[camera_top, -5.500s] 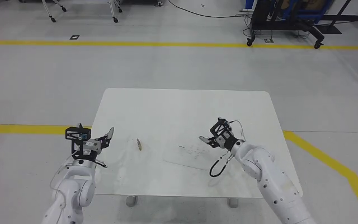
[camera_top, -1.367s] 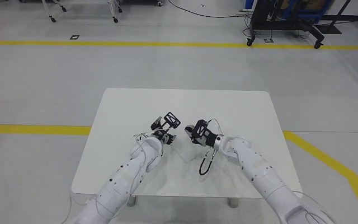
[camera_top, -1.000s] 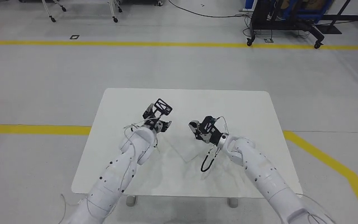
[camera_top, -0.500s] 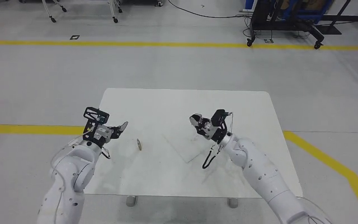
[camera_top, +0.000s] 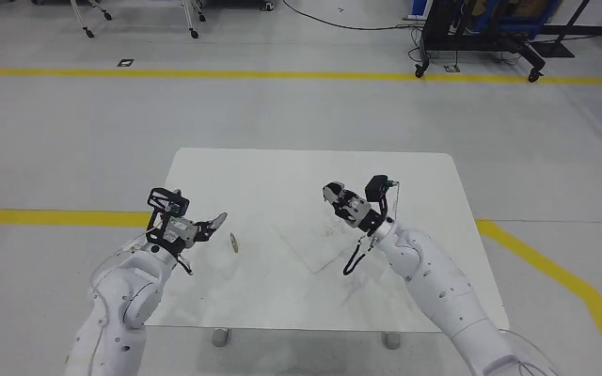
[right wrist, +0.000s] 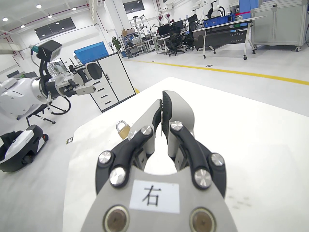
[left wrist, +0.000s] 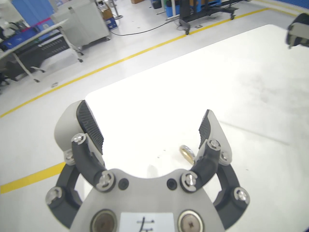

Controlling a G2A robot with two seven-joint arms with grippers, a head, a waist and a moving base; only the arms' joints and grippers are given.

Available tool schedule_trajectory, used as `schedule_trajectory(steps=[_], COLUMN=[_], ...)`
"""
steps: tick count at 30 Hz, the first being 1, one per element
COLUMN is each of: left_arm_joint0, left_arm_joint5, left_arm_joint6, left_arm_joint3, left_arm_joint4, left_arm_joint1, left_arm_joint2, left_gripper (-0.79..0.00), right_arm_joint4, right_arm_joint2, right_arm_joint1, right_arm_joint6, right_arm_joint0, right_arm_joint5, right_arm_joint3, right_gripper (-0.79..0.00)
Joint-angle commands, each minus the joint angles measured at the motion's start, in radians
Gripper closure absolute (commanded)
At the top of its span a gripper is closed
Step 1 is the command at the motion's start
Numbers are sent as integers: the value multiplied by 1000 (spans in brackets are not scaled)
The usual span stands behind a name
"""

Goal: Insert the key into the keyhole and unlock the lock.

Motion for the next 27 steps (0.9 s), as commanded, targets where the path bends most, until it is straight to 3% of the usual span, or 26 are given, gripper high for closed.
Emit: schedule_trajectory(steps=[1, 6, 10, 12, 18, 24, 27], left_arm_joint0=[-16, -74, -138, -167, -233, -286, -314], left_arm_joint5=[-96, -186, -109, -77, -57, -103, -116], left_arm_joint6=[-104, -439, -693, -761, -841, -798, -773], left_arm_joint3=[31, 85, 135, 166, 256, 299, 302], left_arm_joint4=[-290, -811, -1123, -1219, -1381, -1376, -1356], left_arm_joint1=[3, 20, 33, 37, 43, 39, 35], left_arm_joint2=[-10, 4, 48, 63, 94, 154, 204], left_gripper=[-785, -785, -785, -785, -785, -785, -668], right_arm_joint4=[114, 452, 643, 696, 696, 709, 774], right_arm_joint2=[-6, -51, -82, -94, -94, -104, -133], right_arm_joint1=[-8, -35, -55, -60, -60, -65, -79], right_arm_joint6=[24, 120, 211, 257, 257, 255, 280], right_arm_joint0=[0, 22, 71, 87, 87, 71, 64], right_arm_joint5=[-21, -135, -184, -220, -220, -183, -160], right_arm_joint3=[8, 77, 152, 174, 174, 147, 125], right_gripper=[0, 0, 0, 0, 0, 0, 0])
